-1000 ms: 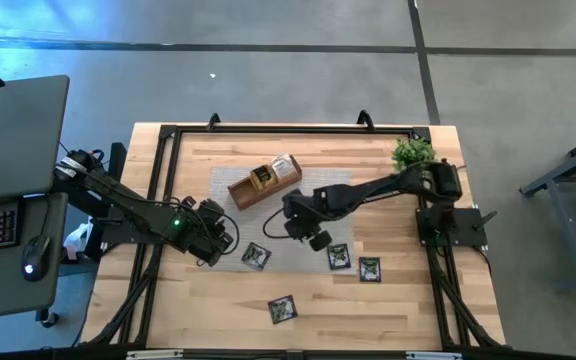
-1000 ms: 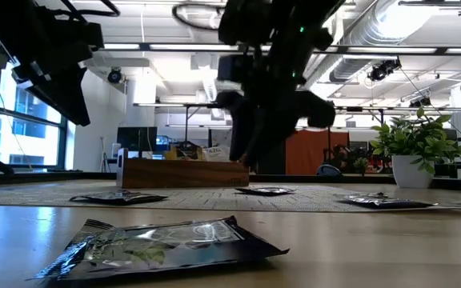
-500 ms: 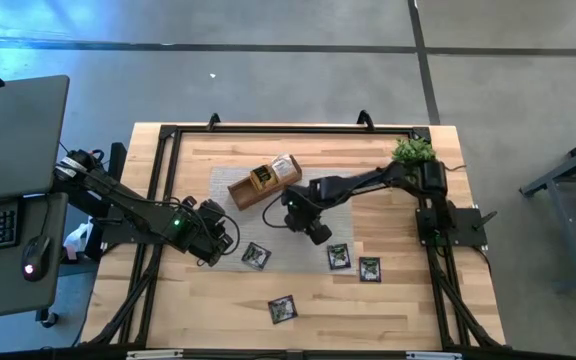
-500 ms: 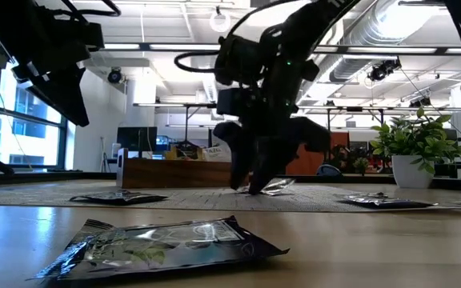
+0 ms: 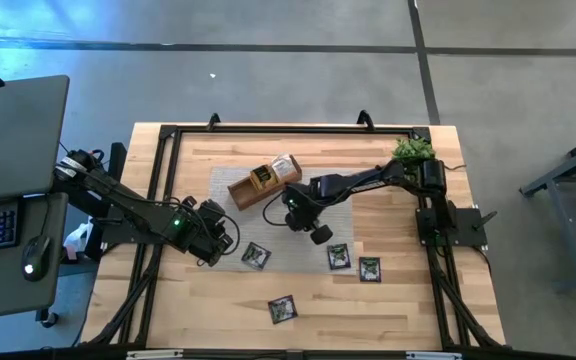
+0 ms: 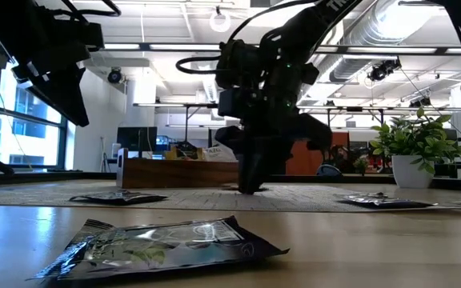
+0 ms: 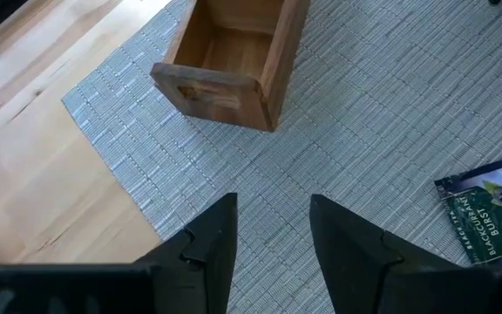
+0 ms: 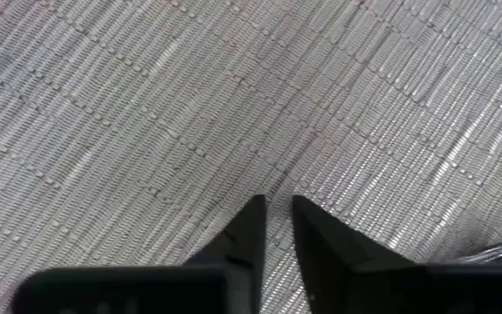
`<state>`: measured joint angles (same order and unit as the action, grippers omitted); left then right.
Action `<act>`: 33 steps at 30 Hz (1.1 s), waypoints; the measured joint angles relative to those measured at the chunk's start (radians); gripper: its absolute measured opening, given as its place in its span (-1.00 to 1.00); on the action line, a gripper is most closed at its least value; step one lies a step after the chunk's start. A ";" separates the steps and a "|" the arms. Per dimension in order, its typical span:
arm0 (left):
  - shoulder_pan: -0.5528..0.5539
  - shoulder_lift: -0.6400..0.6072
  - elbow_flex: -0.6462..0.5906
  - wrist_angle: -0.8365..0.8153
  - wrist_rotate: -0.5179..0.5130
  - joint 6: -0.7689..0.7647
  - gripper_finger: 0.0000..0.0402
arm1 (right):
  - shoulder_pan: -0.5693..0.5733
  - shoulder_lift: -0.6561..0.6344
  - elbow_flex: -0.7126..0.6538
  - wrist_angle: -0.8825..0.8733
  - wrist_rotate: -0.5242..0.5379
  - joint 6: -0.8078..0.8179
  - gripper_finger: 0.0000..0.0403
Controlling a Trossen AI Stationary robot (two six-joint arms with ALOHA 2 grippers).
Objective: Pick & Place Tea
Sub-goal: Put the purple tea bag into the left section of the wooden organizer
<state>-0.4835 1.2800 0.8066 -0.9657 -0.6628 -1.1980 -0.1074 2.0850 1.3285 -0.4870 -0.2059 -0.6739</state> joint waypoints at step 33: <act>-0.001 0.018 -0.076 0.392 0.250 0.000 -0.29 | 0.207 -0.045 -0.003 0.477 -0.043 0.291 -0.33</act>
<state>-0.4847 1.2982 0.7310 -0.5738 -0.4132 -1.1978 0.0994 2.0402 1.3252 -0.0097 -0.2490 -0.3831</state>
